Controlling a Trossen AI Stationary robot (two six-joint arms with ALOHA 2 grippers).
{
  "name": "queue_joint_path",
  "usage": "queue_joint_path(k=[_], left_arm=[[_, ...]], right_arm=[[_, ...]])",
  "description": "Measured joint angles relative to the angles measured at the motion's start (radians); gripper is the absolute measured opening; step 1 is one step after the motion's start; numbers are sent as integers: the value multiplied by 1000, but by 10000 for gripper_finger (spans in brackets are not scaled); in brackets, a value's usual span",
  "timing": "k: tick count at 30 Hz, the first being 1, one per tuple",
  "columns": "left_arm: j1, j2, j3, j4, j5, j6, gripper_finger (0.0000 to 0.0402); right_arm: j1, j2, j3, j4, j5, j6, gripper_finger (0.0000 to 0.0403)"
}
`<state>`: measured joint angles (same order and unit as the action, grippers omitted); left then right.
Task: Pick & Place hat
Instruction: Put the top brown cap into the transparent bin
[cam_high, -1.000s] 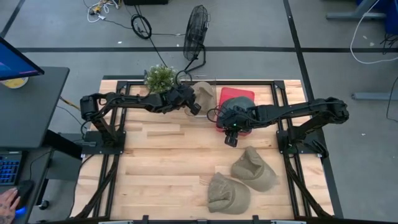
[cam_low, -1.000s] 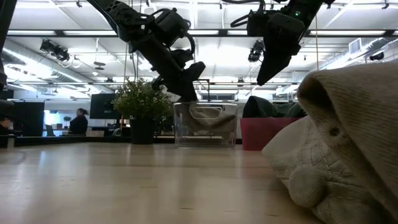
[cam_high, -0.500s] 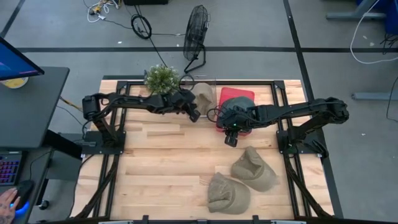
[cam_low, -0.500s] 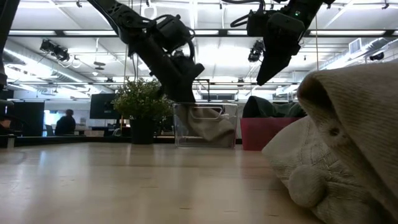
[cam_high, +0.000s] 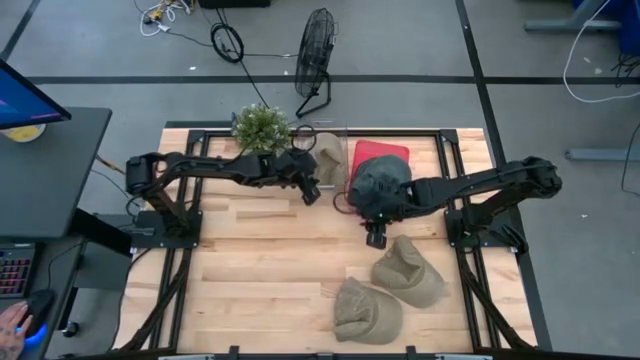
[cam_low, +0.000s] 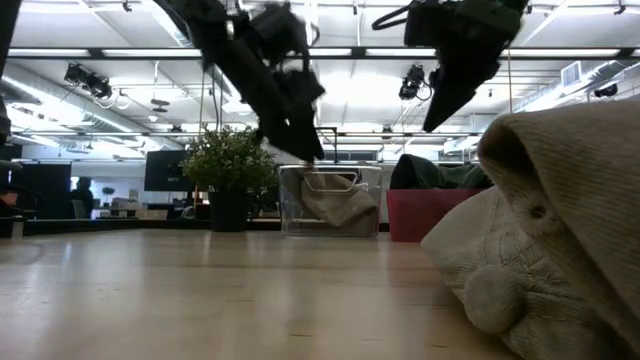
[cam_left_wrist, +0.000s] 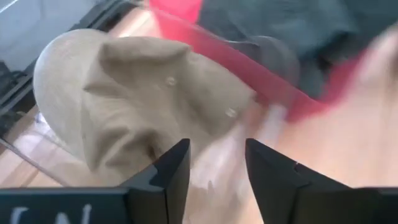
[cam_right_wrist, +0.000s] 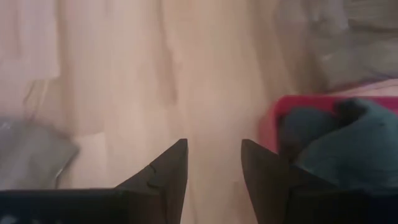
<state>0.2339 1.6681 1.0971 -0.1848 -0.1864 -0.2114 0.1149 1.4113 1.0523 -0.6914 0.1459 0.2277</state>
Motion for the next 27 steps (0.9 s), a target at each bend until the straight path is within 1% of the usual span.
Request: queue_joint_path(k=[4,6,9,11,14,19,27], left_arm=[[-51,-53,47,-139,-3,14,173],[-79,-76,61,-204,-5,20,173],[-118,-112,69,-250,-8,52,171],[-141,-127,69,-275,-8,66,168],[-169,-139,69,-285,-7,67,166],[-189,-139,69,-278,-16,67,166],[-189,-139,69,-279,-20,68,166]], right_arm=[[76,0,0,-40,-10,49,153],[117,0,0,-60,-47,84,153],[186,0,0,-118,-101,125,153],[230,0,0,-156,-132,201,153],[287,1,-1,-167,-173,346,153],[371,46,-1,-157,-174,462,153],[404,187,-1,-139,-163,680,153]])
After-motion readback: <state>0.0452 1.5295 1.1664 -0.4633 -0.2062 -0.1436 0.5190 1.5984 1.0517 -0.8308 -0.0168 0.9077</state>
